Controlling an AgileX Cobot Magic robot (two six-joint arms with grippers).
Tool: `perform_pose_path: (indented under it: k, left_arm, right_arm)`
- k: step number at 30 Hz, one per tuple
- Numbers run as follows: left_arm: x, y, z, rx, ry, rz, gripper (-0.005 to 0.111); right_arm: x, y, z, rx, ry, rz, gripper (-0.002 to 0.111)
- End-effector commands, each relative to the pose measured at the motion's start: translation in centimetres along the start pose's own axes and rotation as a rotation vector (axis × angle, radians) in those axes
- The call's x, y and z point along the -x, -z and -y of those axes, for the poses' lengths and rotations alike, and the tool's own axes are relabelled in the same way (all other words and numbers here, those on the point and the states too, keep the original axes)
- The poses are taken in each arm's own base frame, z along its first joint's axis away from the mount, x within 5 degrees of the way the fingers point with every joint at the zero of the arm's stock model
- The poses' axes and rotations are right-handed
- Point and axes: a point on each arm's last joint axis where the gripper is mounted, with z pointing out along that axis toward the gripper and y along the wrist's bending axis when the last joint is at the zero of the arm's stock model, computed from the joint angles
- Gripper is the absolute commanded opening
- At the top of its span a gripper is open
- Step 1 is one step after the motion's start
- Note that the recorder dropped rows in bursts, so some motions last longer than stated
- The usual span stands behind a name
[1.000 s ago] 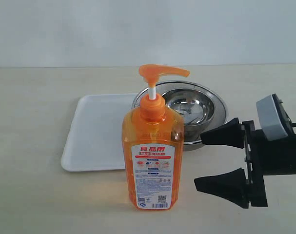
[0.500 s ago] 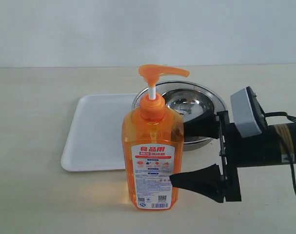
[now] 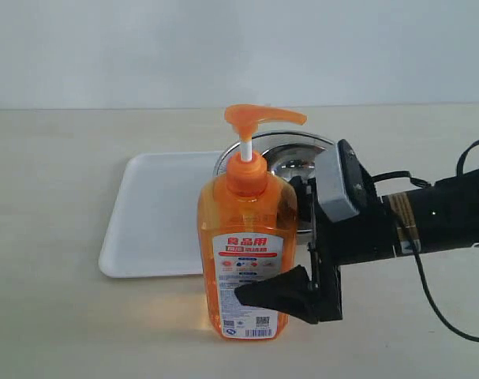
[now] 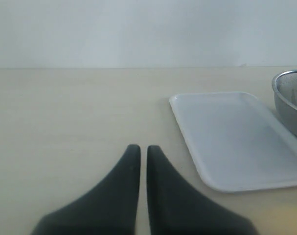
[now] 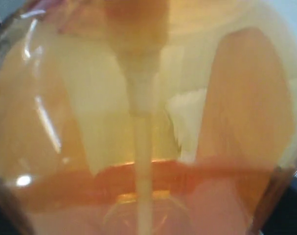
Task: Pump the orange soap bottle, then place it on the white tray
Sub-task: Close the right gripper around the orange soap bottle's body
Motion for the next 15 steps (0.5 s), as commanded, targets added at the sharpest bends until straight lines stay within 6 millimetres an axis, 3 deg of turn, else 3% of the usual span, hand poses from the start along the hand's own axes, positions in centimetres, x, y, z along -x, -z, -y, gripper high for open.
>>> perform_pose_path:
  k: [1,15]
  left_arm:
    - [-0.07,0.0,0.02,-0.002,0.004,0.001,0.005]
    - [-0.07,0.0,0.02,-0.002,0.004,0.001,0.005]
  right_arm:
    - [0.43,-0.14,0.63,-0.048,-0.026,0.03,0.104]
    - [0.79,-0.21,0.35,0.012,-0.039,0.043,0.104]
